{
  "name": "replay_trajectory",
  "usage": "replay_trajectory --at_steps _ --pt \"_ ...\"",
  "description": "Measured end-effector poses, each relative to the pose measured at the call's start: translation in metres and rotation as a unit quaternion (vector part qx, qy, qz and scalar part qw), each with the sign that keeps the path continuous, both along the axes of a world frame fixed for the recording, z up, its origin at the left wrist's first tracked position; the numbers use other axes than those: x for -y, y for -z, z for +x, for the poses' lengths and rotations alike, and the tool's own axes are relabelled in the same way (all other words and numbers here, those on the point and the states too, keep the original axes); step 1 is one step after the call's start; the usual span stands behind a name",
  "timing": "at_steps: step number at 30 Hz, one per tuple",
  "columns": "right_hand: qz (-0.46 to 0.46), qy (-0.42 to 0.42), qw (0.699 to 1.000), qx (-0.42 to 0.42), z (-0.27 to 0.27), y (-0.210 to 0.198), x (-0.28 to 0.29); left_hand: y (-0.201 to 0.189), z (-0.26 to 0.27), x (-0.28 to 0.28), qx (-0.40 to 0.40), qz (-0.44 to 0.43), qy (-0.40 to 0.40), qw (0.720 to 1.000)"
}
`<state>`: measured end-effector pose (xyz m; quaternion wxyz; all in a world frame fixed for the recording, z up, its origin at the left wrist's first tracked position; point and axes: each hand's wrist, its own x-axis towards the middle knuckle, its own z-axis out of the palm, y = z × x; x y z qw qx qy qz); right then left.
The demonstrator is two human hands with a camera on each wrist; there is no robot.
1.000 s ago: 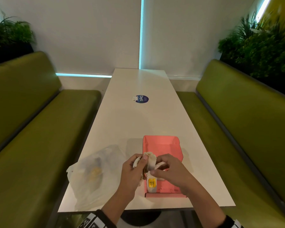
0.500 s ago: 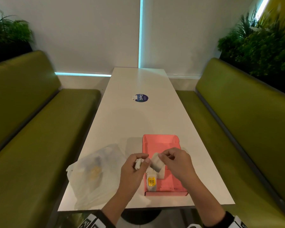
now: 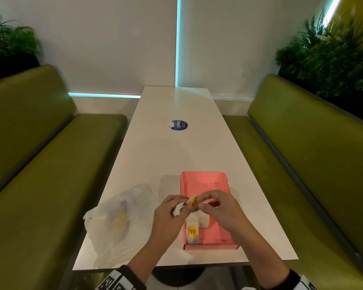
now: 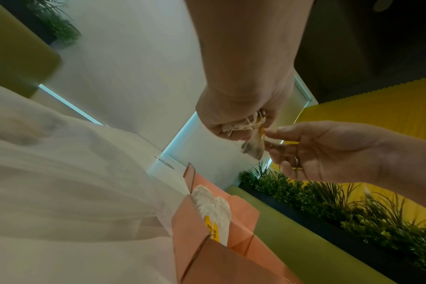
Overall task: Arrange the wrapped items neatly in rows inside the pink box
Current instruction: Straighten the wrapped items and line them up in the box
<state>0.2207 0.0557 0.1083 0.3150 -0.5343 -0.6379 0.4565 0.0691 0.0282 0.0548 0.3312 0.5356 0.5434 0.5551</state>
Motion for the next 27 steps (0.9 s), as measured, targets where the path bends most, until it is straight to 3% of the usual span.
replay_trajectory --at_steps 5,9,15,19,27 --pt "0.057 -0.062 0.995 0.044 0.002 0.003 0.001 -0.002 -0.001 0.001 -0.006 -0.035 0.051 0.998" --pt "0.108 -0.042 0.991 0.061 0.003 0.006 -0.002 -0.002 0.000 0.003 -0.037 -0.023 0.073 0.996" --pt "0.102 -0.016 0.992 0.076 0.005 0.012 -0.004 0.002 0.000 -0.001 -0.063 -0.001 0.039 0.997" --pt "0.075 -0.018 0.996 0.034 0.005 0.013 -0.004 0.002 0.000 -0.002 -0.053 0.002 0.038 0.998" --pt "-0.009 -0.101 0.994 0.045 0.014 0.016 -0.005 0.003 0.000 -0.002 -0.044 -0.012 0.017 0.999"
